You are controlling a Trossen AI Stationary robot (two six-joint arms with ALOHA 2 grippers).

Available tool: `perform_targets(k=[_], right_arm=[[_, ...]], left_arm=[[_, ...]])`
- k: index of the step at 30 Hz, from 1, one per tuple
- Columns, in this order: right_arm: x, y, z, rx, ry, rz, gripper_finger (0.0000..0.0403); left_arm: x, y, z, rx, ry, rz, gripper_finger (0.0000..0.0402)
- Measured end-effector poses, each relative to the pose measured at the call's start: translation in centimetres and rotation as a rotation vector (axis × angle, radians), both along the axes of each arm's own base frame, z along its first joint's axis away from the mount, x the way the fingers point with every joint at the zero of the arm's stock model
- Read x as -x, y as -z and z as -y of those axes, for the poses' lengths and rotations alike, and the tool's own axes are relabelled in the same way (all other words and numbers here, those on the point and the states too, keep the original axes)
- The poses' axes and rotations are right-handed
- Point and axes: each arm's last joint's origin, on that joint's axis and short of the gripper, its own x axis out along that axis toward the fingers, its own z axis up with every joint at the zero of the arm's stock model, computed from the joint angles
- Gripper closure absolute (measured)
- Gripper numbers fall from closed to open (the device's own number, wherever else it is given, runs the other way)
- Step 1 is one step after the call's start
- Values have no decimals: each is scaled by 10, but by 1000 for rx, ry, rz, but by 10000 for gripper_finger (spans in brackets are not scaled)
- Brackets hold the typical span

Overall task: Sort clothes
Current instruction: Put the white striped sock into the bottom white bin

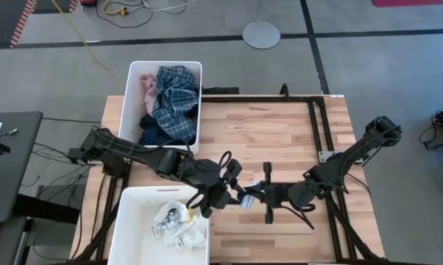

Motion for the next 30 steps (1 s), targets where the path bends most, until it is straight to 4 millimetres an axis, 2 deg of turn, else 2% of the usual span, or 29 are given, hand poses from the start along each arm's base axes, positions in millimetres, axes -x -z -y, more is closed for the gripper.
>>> perform_targets(k=[4, 15, 24, 30], right_arm=[[-1, 0, 1, -2, 5, 2, 403], [-1, 0, 1, 4, 3, 6, 400], [0, 2, 2, 1, 8, -19, 380], [1, 4, 2, 9, 15, -38, 355]], left_arm=[[-4, 5, -1, -11, -3, -13, 293], [-16, 24, 0, -66, -9, -57, 389], [-15, 26, 3, -126, -45, -57, 397], [-1, 17, 4, -222, -123, -60, 398]])
